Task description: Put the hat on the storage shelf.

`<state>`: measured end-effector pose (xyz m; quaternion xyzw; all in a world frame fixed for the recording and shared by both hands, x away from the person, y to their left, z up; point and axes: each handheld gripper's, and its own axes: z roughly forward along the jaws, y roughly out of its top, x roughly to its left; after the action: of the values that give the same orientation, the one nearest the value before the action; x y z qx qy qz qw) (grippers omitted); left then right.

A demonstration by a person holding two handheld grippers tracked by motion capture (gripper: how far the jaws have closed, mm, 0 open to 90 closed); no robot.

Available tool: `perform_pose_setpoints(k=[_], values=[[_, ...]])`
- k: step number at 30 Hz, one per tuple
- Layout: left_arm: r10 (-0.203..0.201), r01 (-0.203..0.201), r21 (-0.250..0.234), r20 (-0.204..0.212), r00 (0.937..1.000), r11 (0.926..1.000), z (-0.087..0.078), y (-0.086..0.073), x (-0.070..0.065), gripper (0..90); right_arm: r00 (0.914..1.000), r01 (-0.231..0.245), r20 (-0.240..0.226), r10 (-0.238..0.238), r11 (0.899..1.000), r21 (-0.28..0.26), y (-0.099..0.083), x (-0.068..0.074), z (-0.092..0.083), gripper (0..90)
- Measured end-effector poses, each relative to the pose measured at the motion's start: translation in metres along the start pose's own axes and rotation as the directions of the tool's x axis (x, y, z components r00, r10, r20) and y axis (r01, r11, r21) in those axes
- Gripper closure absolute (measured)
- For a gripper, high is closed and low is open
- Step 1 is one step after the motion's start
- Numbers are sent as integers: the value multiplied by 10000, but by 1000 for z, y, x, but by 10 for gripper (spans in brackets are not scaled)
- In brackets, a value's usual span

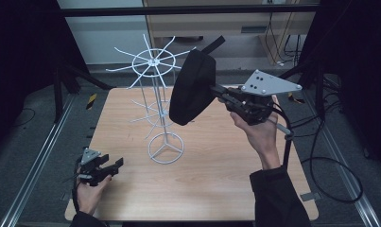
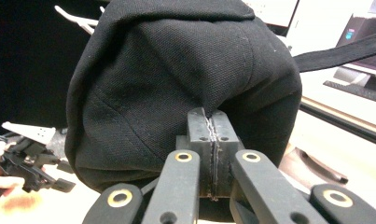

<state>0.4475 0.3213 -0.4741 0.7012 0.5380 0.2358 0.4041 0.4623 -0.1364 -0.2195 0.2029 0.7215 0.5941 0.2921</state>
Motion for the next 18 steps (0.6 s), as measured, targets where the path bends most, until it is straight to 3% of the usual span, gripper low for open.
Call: perform_pose_setpoints(k=[2, 18], values=[[32, -32, 31, 8, 10000, 10000, 0, 0, 0, 329, 9999, 78, 70, -79, 9998, 196, -3, 2, 6, 900], [75, -75, 51, 5, 10000, 10000, 0, 0, -2, 327, 9991, -274, 333, 267, 9994, 198, -10, 5, 15, 893]])
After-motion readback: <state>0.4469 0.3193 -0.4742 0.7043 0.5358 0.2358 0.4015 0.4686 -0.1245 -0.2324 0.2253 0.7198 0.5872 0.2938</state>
